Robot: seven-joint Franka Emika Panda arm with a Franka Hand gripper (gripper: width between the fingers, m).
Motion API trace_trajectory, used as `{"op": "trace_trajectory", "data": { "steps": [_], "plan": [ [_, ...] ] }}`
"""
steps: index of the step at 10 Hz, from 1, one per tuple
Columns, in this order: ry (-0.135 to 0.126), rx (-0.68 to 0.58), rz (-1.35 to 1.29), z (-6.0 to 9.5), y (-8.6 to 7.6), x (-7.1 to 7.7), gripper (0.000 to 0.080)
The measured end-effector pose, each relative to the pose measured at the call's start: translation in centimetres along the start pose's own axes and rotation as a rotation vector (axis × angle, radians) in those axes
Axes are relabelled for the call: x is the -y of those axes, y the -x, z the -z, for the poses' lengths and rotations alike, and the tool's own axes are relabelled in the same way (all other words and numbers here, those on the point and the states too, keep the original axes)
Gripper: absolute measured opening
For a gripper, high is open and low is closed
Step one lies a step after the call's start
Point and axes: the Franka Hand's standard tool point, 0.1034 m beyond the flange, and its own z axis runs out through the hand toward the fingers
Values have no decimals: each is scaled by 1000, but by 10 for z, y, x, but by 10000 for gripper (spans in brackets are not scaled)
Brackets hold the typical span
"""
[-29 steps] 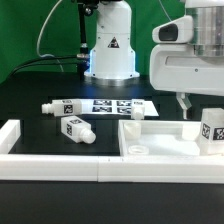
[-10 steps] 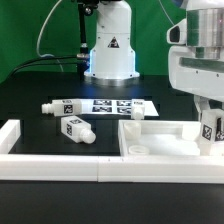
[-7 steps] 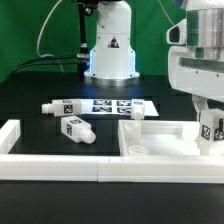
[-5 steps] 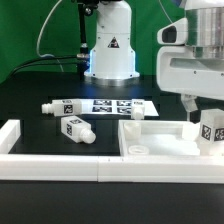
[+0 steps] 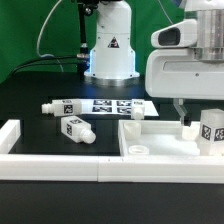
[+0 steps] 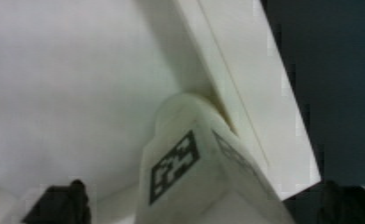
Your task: Assemble one leg
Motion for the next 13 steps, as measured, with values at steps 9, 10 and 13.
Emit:
{"op": "trace_trajectory", "data": {
  "steps": [9,10,13],
  "plan": [
    [33,-43,-1,6,-5,3,291],
    [36,-47,-126,6,-5,2,290],
    [20,-38,-606,6,-4,0,290]
  ]
}}
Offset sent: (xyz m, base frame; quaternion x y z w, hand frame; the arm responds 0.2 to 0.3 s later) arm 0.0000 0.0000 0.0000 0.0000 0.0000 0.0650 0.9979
